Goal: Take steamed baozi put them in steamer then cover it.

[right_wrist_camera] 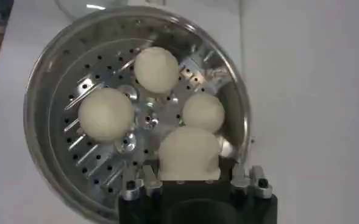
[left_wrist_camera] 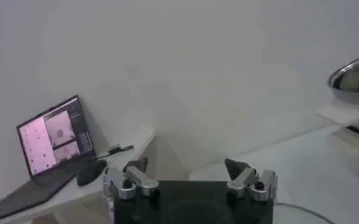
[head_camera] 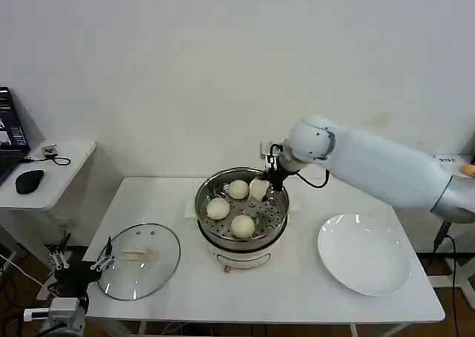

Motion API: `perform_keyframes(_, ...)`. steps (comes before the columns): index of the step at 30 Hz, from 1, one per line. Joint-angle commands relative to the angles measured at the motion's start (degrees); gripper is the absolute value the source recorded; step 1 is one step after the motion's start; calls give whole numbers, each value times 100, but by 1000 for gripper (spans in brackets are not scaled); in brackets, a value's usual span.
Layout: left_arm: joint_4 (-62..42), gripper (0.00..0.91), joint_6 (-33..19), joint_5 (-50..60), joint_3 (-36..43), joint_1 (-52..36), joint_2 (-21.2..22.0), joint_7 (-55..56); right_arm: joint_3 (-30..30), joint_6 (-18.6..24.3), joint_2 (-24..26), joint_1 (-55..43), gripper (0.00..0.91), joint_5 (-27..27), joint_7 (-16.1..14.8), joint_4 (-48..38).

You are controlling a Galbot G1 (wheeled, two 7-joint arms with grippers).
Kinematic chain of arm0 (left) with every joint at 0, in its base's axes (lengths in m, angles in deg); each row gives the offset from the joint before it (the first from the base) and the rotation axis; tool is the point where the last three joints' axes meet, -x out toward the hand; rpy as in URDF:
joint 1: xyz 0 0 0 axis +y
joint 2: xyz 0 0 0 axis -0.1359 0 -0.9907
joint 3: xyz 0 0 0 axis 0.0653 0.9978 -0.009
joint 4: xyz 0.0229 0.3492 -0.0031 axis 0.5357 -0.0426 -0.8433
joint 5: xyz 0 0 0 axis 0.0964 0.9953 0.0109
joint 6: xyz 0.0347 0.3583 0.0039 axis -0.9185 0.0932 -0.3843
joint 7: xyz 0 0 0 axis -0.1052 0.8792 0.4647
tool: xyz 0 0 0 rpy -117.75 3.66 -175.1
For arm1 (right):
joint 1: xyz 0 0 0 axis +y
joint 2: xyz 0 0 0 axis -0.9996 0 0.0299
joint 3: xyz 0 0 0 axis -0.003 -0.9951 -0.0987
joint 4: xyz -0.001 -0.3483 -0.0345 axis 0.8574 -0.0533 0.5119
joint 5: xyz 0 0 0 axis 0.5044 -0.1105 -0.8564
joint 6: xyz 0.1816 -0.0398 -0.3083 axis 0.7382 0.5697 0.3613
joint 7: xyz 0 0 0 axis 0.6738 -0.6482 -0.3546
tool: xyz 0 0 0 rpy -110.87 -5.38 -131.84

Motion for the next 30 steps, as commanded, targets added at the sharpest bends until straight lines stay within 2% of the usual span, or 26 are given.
perform_keyframes(1, -29, 907, -8, -4, -5, -11, -2, -2, -224, -244, -124, 180, 665, -109, 142, -23)
perform_keyframes(16, -52, 907, -12, -7, -37, -13, -19, -3, -97, -102, -282, 384, 665, -503, 109, -308)
perform_keyframes(20, -52, 907, -22, -8, -53, -3, -13, -8, -46, -86, -318, 443, 665, -459, 121, -353)
perform_keyframes(21, -49, 907, -25, -8, -56, 2, -16, -10, -31, -70, -321, 456, 816, -513, 124, -359)
perform_keyframes(22, -44, 907, -26, -10, -60, 4, -17, -11, -32, -61, -322, 461, 907, -545, 127, -372)
perform_keyframes(30, -40, 907, -21, -17, -63, -2, -11, -5, 235, 0, -198, 463, 907, -571, 115, -278)
